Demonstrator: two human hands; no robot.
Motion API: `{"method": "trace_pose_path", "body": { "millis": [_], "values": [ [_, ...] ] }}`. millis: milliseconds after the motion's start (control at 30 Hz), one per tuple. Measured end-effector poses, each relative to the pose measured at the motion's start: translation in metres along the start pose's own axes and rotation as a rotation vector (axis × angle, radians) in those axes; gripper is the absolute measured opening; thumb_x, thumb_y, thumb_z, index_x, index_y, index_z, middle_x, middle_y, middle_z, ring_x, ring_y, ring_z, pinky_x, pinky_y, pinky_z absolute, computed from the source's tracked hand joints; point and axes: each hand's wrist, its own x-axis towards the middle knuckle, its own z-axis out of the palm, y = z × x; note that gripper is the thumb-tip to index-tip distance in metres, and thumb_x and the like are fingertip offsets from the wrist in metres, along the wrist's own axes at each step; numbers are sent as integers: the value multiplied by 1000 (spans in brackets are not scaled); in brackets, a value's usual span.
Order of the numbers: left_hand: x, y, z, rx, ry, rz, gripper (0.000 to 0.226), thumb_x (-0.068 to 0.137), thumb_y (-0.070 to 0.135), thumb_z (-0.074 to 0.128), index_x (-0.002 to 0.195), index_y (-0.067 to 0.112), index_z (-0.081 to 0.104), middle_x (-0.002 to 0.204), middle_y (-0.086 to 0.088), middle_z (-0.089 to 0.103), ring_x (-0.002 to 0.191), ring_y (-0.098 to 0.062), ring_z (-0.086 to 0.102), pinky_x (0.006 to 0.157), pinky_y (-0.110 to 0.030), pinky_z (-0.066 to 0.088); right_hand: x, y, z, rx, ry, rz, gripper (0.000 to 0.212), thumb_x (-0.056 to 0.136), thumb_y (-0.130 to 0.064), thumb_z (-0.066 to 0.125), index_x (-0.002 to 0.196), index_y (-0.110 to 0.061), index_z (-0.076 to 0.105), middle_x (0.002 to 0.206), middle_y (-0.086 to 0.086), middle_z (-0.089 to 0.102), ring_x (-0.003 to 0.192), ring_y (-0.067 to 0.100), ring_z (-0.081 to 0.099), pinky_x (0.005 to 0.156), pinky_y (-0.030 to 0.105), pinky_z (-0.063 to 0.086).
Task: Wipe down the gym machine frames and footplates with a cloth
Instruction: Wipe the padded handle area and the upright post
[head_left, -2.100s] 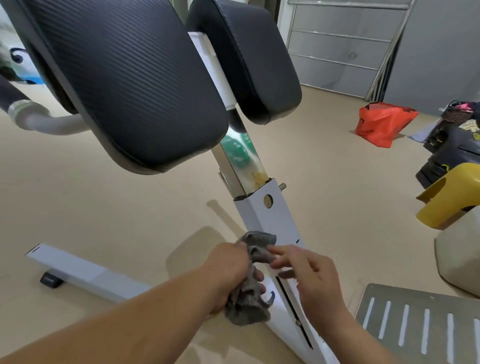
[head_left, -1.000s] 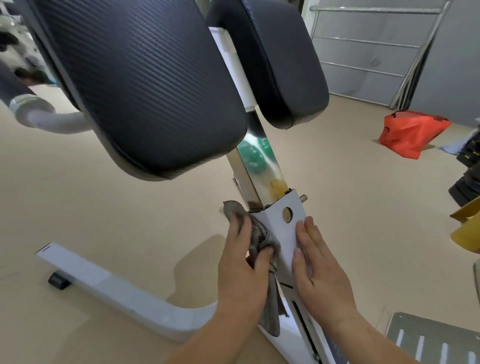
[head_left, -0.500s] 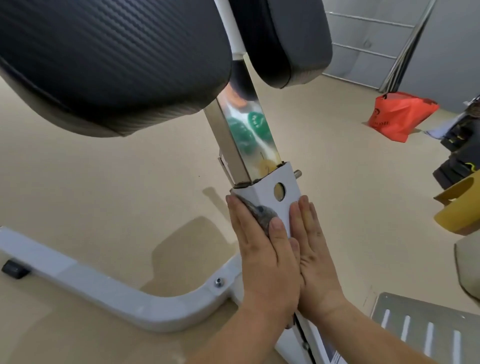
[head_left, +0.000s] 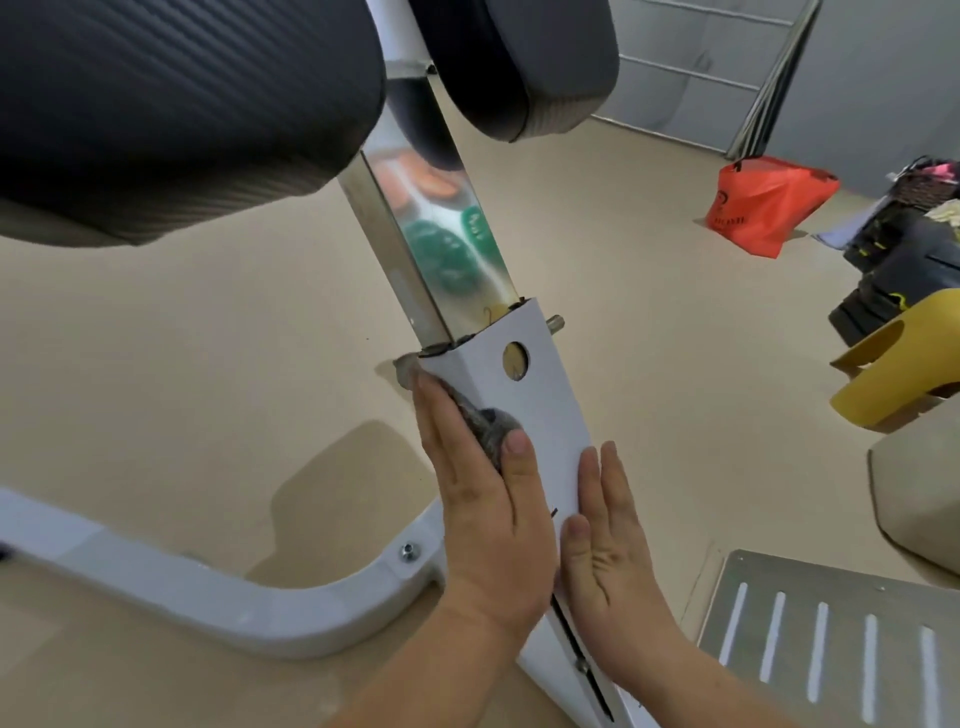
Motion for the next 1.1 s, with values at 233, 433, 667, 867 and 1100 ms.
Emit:
{"method": "trace_pose_path", "body": {
  "millis": [233,433,667,867,1100],
  "values": [
    [-41,-6,-3,-72,-162,-211,81,102,49,40,160,39,-15,165,32,-11,153,6,-2,128,-43,17,0,-8,-4,31,-15,30,60,93,-74,4,146,-66,-22,158,-35,-31,151,-5,-22,125,28,-2],
    [12,24,-5,-69,-50,-197,77,109,27,43,161,36,-12,166,29,-8,152,8,-3,129,-36,10,2,-6,-4,16,-29,36,58,94,-73,4,146,-66,-22,159,-32,-32,151,-3,-24,125,30,-3],
    [-42,21,-5,-209,-206,-454,76,105,40,42,154,55,-15,161,38,-7,148,16,6,126,-28,19,-40,18,1,86,30,293,50,93,-73,18,137,-82,-3,165,-28,-19,154,-3,-14,128,33,5],
    [-67,8,-1,-135,-252,-491,72,99,52,34,141,59,-24,160,35,-22,149,13,-10,127,-26,8,-79,46,13,208,-29,397,55,96,-65,30,143,-77,6,171,-17,6,152,-9,-5,120,23,9],
    [-128,-2,21,-169,-371,-912,63,107,44,38,153,53,-4,170,12,6,155,-20,21,123,-48,29,-105,75,-1,218,25,505,65,96,-64,28,157,-40,32,160,-19,34,149,2,29,124,37,27]
  ]
}}
